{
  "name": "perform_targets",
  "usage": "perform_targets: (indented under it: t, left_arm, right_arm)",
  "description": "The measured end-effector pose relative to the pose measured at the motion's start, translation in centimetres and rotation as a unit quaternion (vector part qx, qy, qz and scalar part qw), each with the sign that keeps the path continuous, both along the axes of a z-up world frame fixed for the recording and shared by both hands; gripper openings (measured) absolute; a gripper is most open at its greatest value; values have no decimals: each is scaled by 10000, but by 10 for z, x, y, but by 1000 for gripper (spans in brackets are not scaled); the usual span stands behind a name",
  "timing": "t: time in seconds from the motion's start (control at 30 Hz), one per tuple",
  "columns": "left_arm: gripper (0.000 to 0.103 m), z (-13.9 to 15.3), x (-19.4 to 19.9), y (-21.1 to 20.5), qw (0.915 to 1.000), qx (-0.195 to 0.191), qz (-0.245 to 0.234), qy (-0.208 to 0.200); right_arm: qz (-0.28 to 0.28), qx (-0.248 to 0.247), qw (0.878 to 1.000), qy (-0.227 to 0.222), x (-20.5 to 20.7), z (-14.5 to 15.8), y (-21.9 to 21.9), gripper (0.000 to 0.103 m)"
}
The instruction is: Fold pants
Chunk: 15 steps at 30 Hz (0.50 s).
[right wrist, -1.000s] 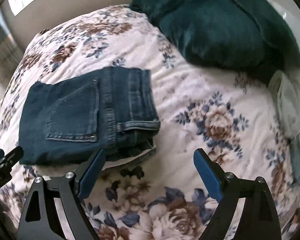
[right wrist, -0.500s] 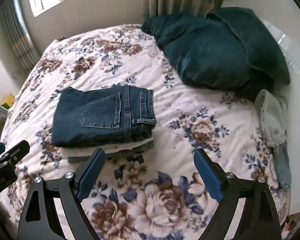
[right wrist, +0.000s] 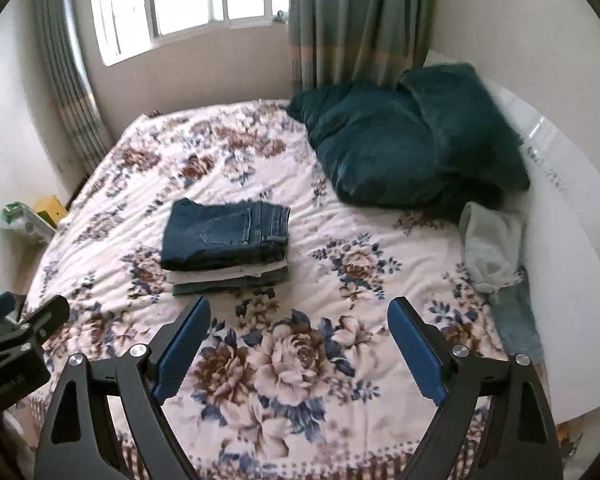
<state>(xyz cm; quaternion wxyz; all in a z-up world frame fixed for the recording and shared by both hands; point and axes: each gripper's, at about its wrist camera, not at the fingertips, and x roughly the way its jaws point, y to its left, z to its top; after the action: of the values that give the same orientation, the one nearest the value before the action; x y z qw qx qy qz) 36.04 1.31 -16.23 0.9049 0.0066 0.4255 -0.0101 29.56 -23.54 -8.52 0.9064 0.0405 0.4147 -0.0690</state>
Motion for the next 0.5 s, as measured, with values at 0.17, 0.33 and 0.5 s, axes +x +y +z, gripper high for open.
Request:
perform_targets:
  t: [0.17,0.33,0.5]
  left_arm:
    - [101,55,-69,-5,9994,-17,135,-311]
    - [101,100,-127,-9,9974,155,233,-661]
    - [101,130,-173,-7,9957,296,173,-859]
  right_arm:
    - [148,11,9995,-280,-79,60,-7,92]
    - [335,26,9983,-468,-154,115,-7,92]
    - [416,77,9972,-619,-207,156,-4,92]
